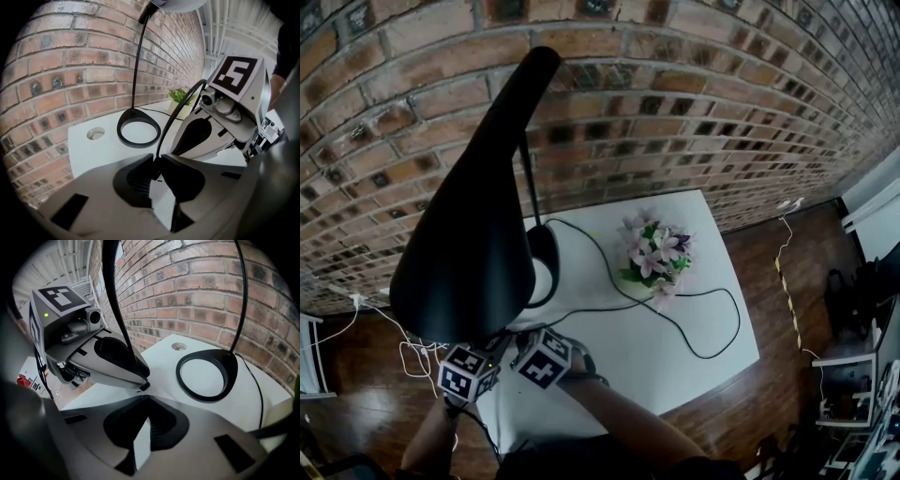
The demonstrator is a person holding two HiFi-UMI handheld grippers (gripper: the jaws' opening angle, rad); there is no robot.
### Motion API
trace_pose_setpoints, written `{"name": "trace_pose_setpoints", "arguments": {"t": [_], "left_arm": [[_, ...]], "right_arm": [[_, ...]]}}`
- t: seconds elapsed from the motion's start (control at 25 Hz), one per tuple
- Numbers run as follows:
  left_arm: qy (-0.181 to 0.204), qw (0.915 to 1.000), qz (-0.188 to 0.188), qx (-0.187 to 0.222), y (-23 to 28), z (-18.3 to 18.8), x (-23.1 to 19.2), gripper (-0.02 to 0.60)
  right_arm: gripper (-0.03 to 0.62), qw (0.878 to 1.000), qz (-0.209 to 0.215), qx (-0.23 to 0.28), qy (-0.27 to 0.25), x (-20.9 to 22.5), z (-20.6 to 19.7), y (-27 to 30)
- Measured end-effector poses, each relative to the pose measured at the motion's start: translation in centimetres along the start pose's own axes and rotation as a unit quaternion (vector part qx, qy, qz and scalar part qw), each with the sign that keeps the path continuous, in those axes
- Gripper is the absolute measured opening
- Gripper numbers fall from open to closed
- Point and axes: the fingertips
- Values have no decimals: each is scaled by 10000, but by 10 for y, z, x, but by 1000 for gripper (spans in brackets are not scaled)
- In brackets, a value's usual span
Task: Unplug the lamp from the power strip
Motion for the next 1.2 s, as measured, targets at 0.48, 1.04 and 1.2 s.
{"name": "trace_pose_setpoints", "arguments": {"t": [0.48, 1.04, 1.2], "left_arm": [[340, 9919, -24, 1221, -31, 90, 4, 63], [137, 9925, 457, 1126, -43, 76, -8, 66], [75, 9930, 565, 1036, -44, 69, -13, 67]], "right_arm": [[-2, 9997, 81, 83, 228, 2, -1, -1], [0, 9996, 42, 187, 216, 1, -1, -3], [0, 9993, 32, 255, 272, 2, 0, -3]]}}
Point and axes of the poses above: the fingertips, and each gripper's own axes: y forward along the fingers, x to its right, z out of its top, and after that the axes turned 1 degree about y, right-handed
